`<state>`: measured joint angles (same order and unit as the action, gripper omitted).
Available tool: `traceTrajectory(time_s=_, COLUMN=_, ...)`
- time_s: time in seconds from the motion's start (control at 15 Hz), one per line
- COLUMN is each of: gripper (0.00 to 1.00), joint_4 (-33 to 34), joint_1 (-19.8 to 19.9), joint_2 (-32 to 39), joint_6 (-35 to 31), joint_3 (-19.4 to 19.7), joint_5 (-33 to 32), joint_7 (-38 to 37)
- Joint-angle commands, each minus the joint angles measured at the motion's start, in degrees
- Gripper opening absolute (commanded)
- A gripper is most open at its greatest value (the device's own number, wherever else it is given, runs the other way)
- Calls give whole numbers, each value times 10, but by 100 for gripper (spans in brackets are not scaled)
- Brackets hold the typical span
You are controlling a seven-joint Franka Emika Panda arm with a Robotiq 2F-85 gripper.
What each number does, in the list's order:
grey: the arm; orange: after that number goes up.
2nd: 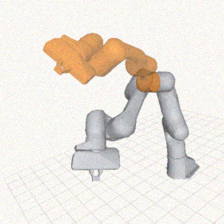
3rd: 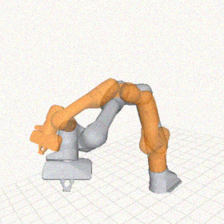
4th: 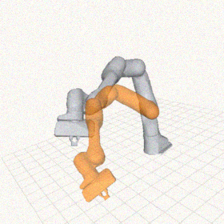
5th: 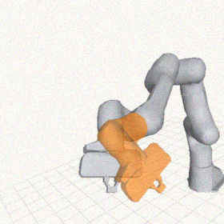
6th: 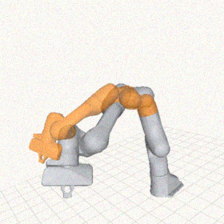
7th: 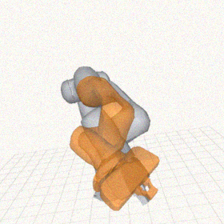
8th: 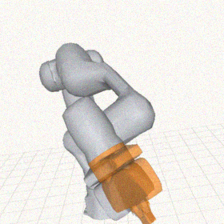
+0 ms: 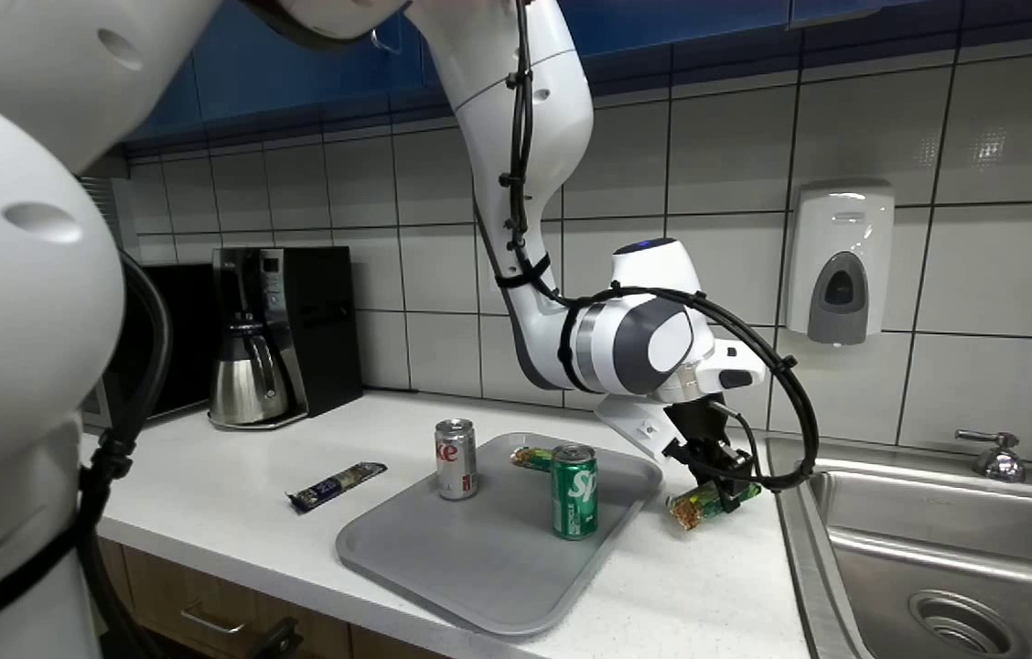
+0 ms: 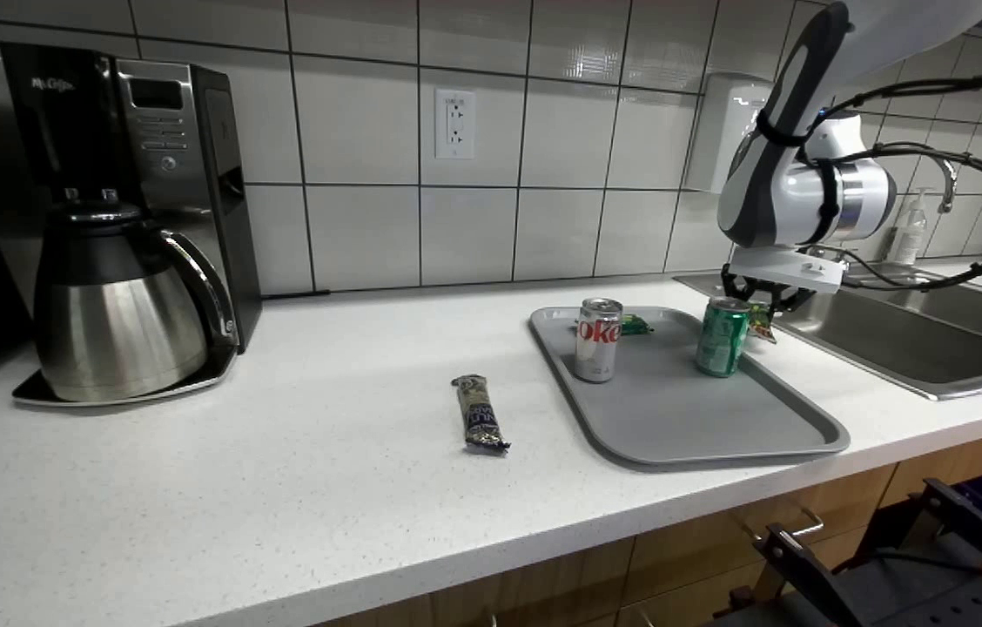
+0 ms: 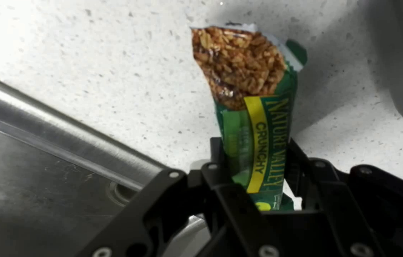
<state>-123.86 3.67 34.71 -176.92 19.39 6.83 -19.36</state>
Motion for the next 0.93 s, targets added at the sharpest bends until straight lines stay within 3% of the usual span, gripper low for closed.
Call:
traceTrajectory(time_s=0.0, gripper=17, joint_4=3, joint_1=9, joint_2=3, joint_6=-4, joint_3=-5, joint_5=9, joint_7=19)
traceTrajectory(time_s=0.33, gripper=17, joint_4=3, joint_1=6, joint_2=8, joint_6=-2, joint_3=-4, joint_5=10, joint_7=17)
traceTrajectory(time_s=0.4, gripper=67, joint_4=3, joint_1=4, joint_2=9, joint_6=-2, joint_3=-3, joint_5=10, joint_7=16)
traceTrajectory(time_s=0.47, gripper=68, joint_4=3, joint_1=3, joint_2=10, joint_6=-2, joint_3=-1, joint_5=10, joint_7=15)
traceTrajectory(time_s=0.73, gripper=96, joint_4=4, joint_1=-5, joint_2=10, joint_6=-2, joint_3=6, joint_5=9, joint_7=12)
traceTrajectory(time_s=0.87, gripper=100, joint_4=5, joint_1=-12, joint_2=7, joint_6=-3, joint_3=12, joint_5=7, joint_7=11)
